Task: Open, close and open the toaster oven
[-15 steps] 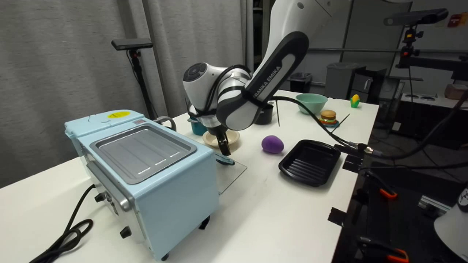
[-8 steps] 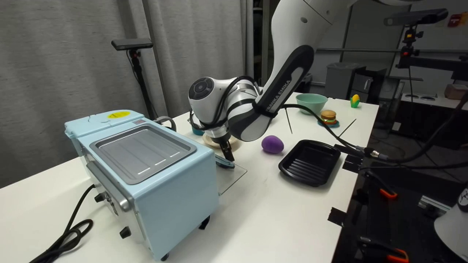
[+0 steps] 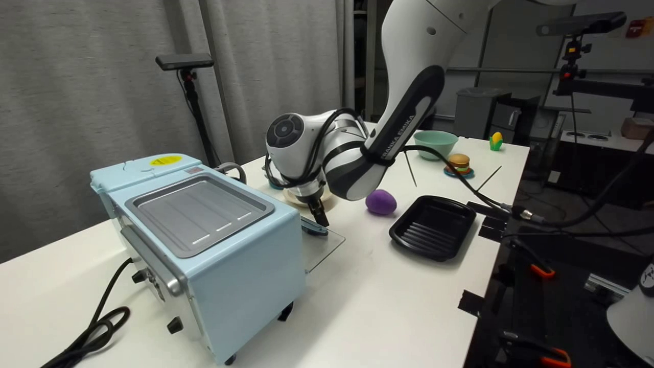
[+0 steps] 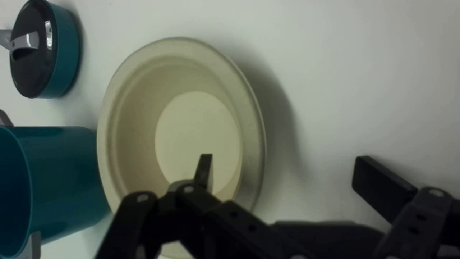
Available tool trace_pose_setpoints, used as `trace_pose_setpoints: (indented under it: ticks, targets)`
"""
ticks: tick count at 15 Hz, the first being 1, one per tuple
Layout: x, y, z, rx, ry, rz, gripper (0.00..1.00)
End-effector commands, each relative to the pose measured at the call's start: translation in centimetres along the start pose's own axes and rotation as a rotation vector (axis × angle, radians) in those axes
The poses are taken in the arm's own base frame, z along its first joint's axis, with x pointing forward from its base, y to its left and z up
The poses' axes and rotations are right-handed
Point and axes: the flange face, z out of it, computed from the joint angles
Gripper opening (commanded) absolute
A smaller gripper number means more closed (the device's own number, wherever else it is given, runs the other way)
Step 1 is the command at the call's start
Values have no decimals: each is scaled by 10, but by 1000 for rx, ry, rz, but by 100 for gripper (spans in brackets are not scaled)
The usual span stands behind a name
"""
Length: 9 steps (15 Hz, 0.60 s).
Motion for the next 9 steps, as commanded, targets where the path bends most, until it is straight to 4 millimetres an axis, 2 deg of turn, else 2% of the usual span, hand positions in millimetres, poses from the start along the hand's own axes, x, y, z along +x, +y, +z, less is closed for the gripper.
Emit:
trace_pose_setpoints:
  ticks: [1, 9]
  targets:
    - [7, -11, -13, -17, 53, -36, 100]
    - [7, 5, -28, -94, 94, -197, 100]
